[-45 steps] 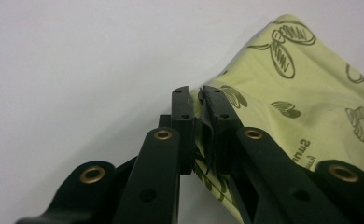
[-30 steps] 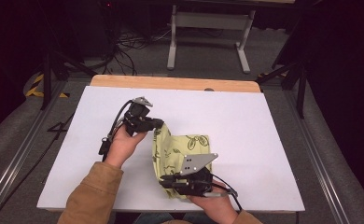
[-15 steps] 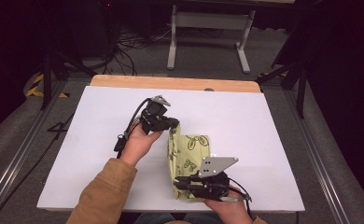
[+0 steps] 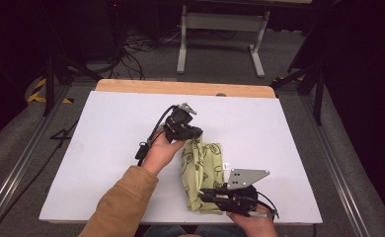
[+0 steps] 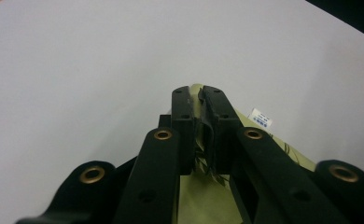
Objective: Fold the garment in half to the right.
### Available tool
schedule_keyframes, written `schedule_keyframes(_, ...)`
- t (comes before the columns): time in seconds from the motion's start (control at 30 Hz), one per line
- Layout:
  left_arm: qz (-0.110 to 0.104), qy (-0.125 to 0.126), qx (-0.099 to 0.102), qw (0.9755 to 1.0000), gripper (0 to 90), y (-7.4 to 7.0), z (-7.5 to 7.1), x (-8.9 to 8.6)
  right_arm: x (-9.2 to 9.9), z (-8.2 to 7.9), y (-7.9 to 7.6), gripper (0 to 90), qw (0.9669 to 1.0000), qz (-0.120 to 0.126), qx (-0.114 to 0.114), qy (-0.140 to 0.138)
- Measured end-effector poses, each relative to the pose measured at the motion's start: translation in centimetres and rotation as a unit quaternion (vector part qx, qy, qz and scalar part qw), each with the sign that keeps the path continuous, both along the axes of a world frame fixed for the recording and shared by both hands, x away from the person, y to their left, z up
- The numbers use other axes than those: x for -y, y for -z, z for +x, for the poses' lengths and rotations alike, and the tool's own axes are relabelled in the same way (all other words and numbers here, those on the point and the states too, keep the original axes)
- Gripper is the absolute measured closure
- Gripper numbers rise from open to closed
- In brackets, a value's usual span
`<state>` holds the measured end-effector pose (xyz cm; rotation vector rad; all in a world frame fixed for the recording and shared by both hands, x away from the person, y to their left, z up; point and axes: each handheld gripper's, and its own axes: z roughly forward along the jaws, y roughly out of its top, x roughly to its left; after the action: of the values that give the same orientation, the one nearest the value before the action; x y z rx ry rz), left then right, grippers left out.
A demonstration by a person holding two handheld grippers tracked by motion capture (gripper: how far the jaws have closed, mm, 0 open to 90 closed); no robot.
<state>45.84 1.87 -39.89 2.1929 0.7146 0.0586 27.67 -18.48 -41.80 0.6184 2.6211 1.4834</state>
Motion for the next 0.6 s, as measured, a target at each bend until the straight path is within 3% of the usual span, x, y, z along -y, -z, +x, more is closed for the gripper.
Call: schedule_keyframes(0.6,0.029,0.011,-0.012,0.9995,83.6,1.2,0.7,3.0,2.5,0.0,1.6,82.4,0.9992,-0.004,-0.025,0.031)
